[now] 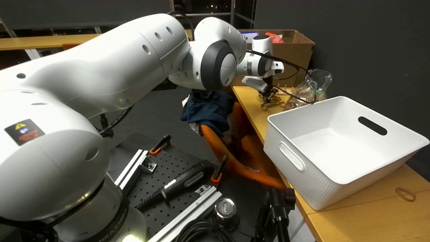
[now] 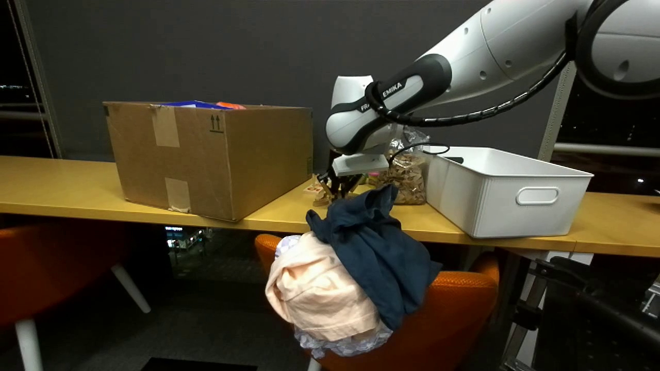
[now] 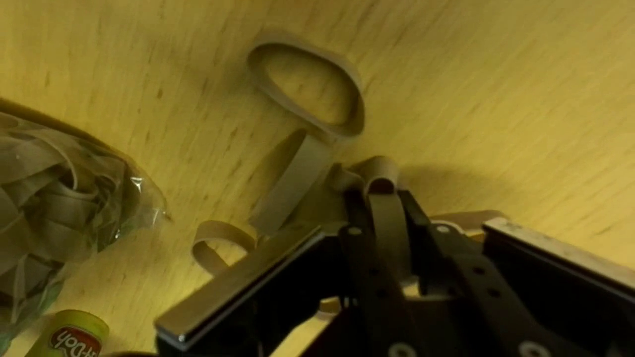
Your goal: Put the rubber bands inside the packet
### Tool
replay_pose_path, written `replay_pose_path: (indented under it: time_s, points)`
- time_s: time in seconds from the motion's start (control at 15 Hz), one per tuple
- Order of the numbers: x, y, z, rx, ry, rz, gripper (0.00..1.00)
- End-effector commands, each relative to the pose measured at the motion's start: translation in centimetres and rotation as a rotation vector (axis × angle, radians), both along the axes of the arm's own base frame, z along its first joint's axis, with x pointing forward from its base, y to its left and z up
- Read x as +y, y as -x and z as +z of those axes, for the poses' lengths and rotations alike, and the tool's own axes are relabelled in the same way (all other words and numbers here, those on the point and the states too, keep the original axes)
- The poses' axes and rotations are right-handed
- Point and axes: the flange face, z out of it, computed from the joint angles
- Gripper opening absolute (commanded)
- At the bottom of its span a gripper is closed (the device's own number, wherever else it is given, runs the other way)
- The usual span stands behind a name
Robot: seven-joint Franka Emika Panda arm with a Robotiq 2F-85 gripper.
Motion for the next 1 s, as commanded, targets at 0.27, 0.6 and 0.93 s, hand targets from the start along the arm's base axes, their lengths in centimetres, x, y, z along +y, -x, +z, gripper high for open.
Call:
replay_pose_path:
  time_s: [0.27,0.6,0.93]
  points:
    - [-1.6,-0.7,5.2,-0.022,-0.013,-0.025,0.01]
    - [-2.7,-1.1,15.1,-0.048,-0.018,-0.041,0.01]
    - [-4.4,0.7,26.6,-0.028,-0.004,-0.081,0.01]
